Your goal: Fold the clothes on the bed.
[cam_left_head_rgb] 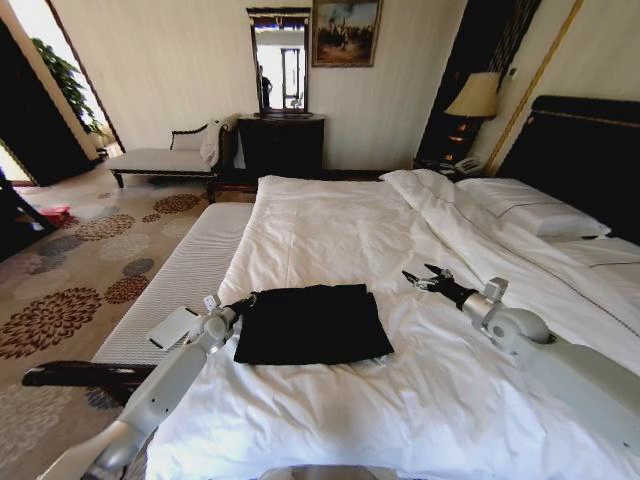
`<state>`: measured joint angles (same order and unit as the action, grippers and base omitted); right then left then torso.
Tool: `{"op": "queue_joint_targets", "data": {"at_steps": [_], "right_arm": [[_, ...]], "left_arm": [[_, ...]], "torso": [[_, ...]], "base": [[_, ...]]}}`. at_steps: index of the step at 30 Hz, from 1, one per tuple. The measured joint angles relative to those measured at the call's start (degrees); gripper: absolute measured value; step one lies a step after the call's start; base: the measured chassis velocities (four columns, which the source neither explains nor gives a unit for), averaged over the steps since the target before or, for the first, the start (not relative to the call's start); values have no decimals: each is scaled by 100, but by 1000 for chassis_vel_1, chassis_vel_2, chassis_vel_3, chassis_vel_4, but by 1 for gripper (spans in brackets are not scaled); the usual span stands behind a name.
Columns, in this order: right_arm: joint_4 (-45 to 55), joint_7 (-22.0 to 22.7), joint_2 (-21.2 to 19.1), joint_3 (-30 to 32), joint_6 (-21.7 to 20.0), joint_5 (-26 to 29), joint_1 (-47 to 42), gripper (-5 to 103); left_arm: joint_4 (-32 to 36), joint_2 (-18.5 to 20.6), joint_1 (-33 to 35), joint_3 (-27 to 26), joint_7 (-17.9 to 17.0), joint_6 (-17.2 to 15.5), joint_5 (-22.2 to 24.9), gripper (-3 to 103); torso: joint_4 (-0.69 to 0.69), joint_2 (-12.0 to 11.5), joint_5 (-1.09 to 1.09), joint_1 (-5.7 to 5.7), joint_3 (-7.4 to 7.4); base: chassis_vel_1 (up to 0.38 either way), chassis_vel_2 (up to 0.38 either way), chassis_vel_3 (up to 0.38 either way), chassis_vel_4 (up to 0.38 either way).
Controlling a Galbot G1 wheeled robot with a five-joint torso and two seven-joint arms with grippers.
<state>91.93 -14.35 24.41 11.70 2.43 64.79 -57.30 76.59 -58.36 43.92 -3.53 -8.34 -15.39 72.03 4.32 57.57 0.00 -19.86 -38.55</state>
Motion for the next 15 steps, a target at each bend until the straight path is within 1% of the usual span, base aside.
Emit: {"op": "queue_joint_targets", "data": {"at_steps": [1,3,4,11,14,15], "right_arm": [[0,0,0,0,0,0,0,100],[-6,3,11,-5,1,-13,-9,100],[-12,3,13,-11,2,-22,-9,100],[-75,-55,24,-196,-4,-16,148,100],[-204,-293,-28,-768,-27,187,634,100],[-204,-293,-28,-768,-27,187,634,100]], "left_arm": [[0,0,0,0,0,0,0,14],[-4,-1,11,-13,7,11,-9,3],[-3,0,17,-21,7,14,-11,2],[114,42,93,-66,-13,37,-37,1],[262,123,168,-122,-14,66,-75,1],[262,123,168,-122,-14,66,-75,1]], "torso": [[0,0,0,0,0],[0,0,0,0,0],[0,0,0,0,0],[1,0,-1,0,0],[0,0,0,0,0],[0,0,0,0,0]], "base": [[0,0,0,0],[0,0,0,0],[0,0,0,0],[0,0,0,0],[0,0,0,0],[0,0,0,0]]}}
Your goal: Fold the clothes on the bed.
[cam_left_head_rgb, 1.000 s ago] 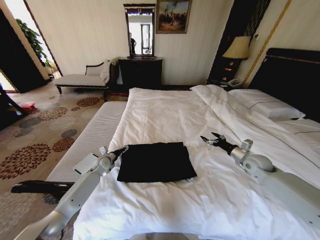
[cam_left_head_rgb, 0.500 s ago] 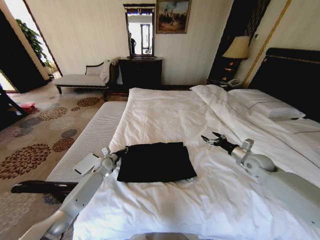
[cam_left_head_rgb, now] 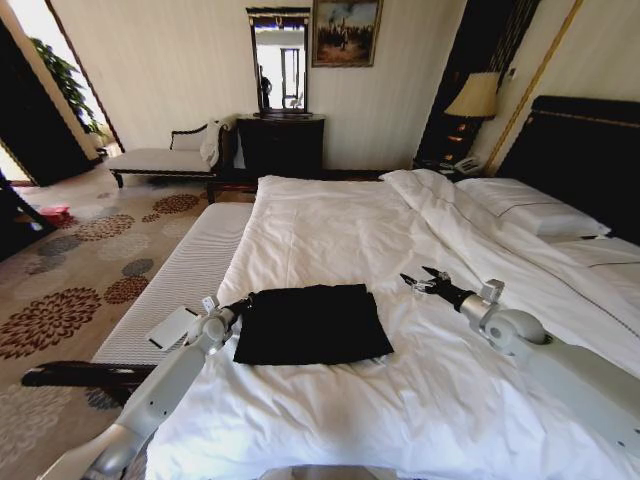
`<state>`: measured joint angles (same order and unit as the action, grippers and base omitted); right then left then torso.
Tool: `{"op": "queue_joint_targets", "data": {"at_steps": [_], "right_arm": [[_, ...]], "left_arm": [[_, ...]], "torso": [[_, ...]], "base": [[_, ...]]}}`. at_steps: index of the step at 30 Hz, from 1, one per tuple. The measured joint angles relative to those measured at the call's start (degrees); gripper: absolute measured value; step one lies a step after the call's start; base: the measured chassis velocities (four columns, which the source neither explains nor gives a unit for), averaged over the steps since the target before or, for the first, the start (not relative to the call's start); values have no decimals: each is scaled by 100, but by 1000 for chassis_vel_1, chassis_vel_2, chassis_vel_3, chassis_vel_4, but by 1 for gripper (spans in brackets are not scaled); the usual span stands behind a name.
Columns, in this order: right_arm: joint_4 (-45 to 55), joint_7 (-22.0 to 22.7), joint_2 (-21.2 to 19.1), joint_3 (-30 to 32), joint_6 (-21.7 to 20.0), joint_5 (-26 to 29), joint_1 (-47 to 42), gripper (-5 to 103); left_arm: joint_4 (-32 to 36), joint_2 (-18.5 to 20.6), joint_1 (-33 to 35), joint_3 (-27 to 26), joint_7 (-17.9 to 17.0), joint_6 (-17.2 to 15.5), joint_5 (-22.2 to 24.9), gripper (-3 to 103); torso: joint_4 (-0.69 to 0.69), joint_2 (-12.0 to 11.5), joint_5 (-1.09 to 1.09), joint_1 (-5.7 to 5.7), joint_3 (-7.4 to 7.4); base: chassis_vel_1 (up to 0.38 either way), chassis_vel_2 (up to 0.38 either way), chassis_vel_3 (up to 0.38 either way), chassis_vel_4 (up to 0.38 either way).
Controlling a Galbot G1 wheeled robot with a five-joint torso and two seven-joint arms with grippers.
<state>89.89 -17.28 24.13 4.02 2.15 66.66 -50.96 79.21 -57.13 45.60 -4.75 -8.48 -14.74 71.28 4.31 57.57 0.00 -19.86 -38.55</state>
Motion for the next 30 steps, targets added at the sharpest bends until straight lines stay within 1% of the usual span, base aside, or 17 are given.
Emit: {"op": "queue_joint_targets", "data": {"at_steps": [1,2,3,4,5,6,7,9,10,11,12,15,16,19,21,27,30], "right_arm": [[-39,-130,-21,-135,-15,105,130,100],[-181,-745,-72,-490,-192,414,536,100],[-291,-1153,-76,-696,-387,535,797,100],[-382,-1422,-74,-835,-527,597,970,100],[-501,-1644,-60,-955,-671,653,1119,100],[-501,-1644,-60,-955,-671,653,1119,100],[-681,-1791,12,-1133,-848,743,1320,100],[-862,-1827,165,-1337,-1028,824,1539,100],[-862,-1827,165,-1337,-1028,824,1539,100],[-1002,-1829,306,-1513,-1118,850,1706,100],[-1186,-1829,486,-1727,-1188,830,1890,100],[-1714,-1845,912,-2127,-1265,598,2273,100],[-1714,-1845,912,-2127,-1265,598,2273,100],[-2402,-1896,1355,-2405,-1383,308,2673,100],[-2676,-1902,1525,-2611,-1417,202,2918,100],[-3030,-1896,1714,-3003,-1451,87,3275,100],[-3423,-1869,1974,-3287,-1451,-19,3522,100]], "left_arm": [[37,19,23,-15,0,4,-16,1],[138,74,80,-52,-1,20,-55,1],[206,108,116,-68,0,28,-77,1],[254,132,128,-69,1,32,-101,1],[286,159,112,-28,7,44,-133,1],[286,159,112,-28,7,44,-133,1],[342,182,85,42,15,46,-148,1],[428,207,98,62,14,48,-157,1],[428,207,98,62,14,48,-157,1],[480,226,121,61,9,51,-167,1],[545,250,155,52,4,53,-172,1],[697,316,228,34,2,64,-212,1],[697,316,228,34,2,64,-212,1],[961,410,339,30,11,71,-254,1],[1026,440,384,31,29,75,-290,1],[1018,442,436,24,49,88,-315,1],[1014,444,482,24,73,95,-325,1]], "torso": [[0,0,1,0,0],[0,0,0,0,0],[0,0,-2,0,0],[-4,0,-1,0,0],[-4,0,0,0,0],[-4,0,0,0,0],[0,0,-1,0,0],[6,0,-2,0,0],[6,0,-2,0,0],[5,0,0,0,0],[1,0,1,0,0],[-2,0,2,-1,0],[-2,0,2,-1,0],[-2,0,0,-2,-1],[-2,-1,1,-2,-1],[3,0,-1,-2,0],[-1,0,-1,-1,0]], "base": [[0,0,0,0],[0,0,0,0],[0,0,0,0],[0,0,0,0],[0,0,0,0],[0,0,0,0],[0,0,0,0],[0,0,0,0],[0,0,0,0],[0,0,0,0],[0,0,0,0],[0,0,0,0],[0,0,0,0],[0,0,0,0],[0,0,0,0],[0,0,0,0],[0,0,0,0]]}}
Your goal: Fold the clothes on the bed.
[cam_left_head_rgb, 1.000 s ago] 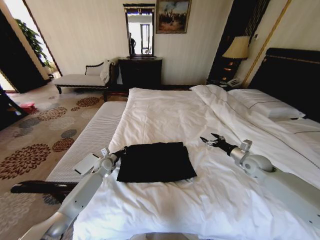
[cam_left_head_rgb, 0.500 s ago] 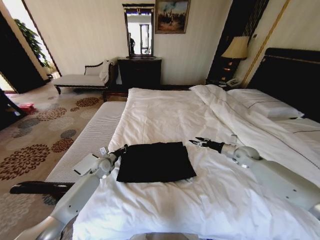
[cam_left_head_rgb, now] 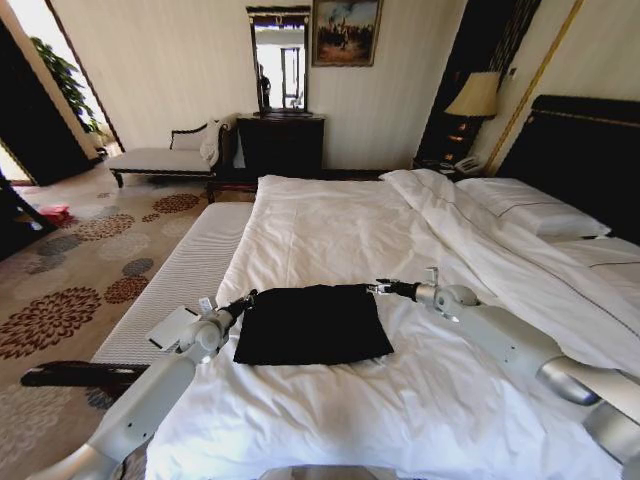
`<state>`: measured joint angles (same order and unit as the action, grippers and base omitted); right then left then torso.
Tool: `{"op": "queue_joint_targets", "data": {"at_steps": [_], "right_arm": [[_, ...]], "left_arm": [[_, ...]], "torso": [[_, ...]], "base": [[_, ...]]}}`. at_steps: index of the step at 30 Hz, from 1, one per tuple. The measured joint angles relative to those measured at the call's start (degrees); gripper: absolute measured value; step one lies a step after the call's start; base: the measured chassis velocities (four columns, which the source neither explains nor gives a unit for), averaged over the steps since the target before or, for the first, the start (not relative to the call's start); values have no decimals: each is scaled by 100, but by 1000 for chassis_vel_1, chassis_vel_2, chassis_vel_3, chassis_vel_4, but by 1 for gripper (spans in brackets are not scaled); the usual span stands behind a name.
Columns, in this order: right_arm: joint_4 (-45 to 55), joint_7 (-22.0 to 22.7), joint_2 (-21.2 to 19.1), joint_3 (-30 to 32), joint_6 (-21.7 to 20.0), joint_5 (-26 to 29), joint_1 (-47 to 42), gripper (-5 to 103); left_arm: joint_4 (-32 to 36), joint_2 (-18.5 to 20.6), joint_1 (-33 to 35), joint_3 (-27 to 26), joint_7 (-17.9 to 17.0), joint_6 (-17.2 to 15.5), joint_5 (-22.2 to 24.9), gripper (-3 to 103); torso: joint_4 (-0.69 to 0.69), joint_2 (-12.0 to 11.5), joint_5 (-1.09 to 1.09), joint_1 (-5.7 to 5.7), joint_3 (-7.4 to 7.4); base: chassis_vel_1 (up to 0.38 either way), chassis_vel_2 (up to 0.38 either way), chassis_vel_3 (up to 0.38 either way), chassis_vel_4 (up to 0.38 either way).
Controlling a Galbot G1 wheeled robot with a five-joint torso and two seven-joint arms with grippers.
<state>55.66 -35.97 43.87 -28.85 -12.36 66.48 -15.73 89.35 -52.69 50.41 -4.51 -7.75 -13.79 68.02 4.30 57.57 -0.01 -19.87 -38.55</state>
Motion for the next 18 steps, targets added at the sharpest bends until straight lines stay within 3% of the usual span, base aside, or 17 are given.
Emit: {"op": "queue_joint_targets", "data": {"at_steps": [8,18], "right_arm": [[-737,-27,407,-387,31,-170,298,100],[-760,-19,418,-430,41,-314,229,100]], "left_arm": [[108,38,100,-75,1,9,9,1],[152,24,204,-157,50,16,8,1]], "torso": [[1,-1,0,-1,0],[3,0,2,1,0]], "base": [[0,0,0,0],[0,0,0,0]]}}
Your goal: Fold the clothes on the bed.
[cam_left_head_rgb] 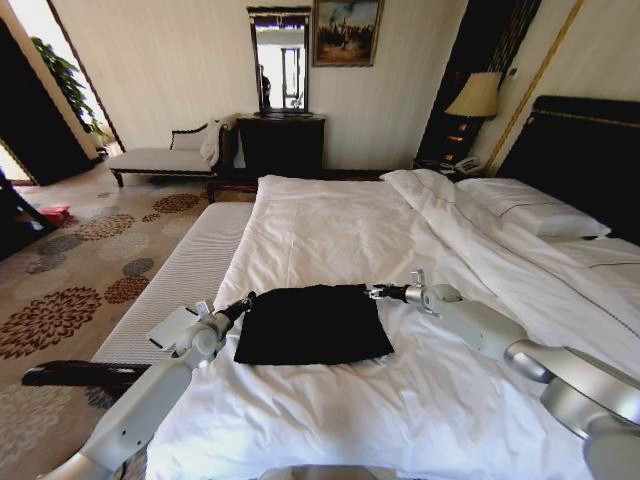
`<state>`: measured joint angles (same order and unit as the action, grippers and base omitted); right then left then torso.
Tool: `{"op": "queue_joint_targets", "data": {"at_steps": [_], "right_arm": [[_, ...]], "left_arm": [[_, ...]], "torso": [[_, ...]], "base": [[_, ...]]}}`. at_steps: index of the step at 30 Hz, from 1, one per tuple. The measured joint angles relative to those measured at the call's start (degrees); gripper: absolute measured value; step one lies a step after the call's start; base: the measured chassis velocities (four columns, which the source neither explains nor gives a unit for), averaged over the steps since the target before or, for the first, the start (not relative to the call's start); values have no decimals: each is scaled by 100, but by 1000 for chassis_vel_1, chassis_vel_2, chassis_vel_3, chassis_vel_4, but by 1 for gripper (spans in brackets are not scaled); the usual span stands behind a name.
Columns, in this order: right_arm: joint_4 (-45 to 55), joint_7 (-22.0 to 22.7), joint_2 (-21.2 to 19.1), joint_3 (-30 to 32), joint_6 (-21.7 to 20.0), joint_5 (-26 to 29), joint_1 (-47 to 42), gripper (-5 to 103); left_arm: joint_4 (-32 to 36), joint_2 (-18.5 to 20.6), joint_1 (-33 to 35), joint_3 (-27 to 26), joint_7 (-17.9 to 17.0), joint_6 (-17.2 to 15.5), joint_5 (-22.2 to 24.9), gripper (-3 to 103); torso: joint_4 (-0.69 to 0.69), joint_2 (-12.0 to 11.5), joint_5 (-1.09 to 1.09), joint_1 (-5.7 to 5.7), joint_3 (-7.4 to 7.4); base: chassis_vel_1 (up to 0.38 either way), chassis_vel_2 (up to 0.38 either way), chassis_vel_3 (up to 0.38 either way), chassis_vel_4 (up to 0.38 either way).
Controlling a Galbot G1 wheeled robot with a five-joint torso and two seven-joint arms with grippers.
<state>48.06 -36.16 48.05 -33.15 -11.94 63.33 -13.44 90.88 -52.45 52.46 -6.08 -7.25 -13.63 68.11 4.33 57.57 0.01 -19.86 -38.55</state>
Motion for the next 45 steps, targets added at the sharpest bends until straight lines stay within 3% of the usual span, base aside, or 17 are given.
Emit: {"op": "queue_joint_targets", "data": {"at_steps": [12,17,22,28,31,34,37,38,45], "right_arm": [[2,32,165,-131,-58,176,94,102],[-67,29,183,-150,-59,177,114,83],[-94,27,199,-147,-50,175,116,71],[-39,20,197,-121,-34,141,89,44],[47,20,179,-92,-28,119,44,38],[123,23,144,-62,-21,101,-3,22],[150,25,128,-39,-11,99,-18,16],[171,36,116,-3,9,97,-29,6],[495,223,-19,199,105,167,-109,1]], "left_arm": [[58,-4,-21,54,-17,3,-22,1],[59,0,2,27,-17,3,-9,1],[60,-24,6,40,-18,4,-16,1],[45,-48,-31,61,-23,9,-25,1],[1,-75,-39,60,-21,15,-28,1],[-25,-102,-27,52,-7,23,-56,1],[-25,-112,-20,51,-4,27,-76,1],[-18,-112,-19,52,-4,30,-89,1],[91,-73,-58,75,-31,74,-110,1]], "torso": [[-2,0,-1,0,0],[-1,0,-1,0,0],[-2,0,0,0,0],[-2,0,-1,0,0],[-2,0,-1,0,0],[-2,0,-1,0,0],[-2,0,-1,0,0],[-2,0,0,0,0],[-1,0,-1,0,0]], "base": [[0,0,0,0],[0,0,0,0],[0,0,0,0],[0,0,0,0],[0,0,0,0],[0,0,0,0],[0,0,0,0],[0,0,0,0],[0,0,0,0]]}}
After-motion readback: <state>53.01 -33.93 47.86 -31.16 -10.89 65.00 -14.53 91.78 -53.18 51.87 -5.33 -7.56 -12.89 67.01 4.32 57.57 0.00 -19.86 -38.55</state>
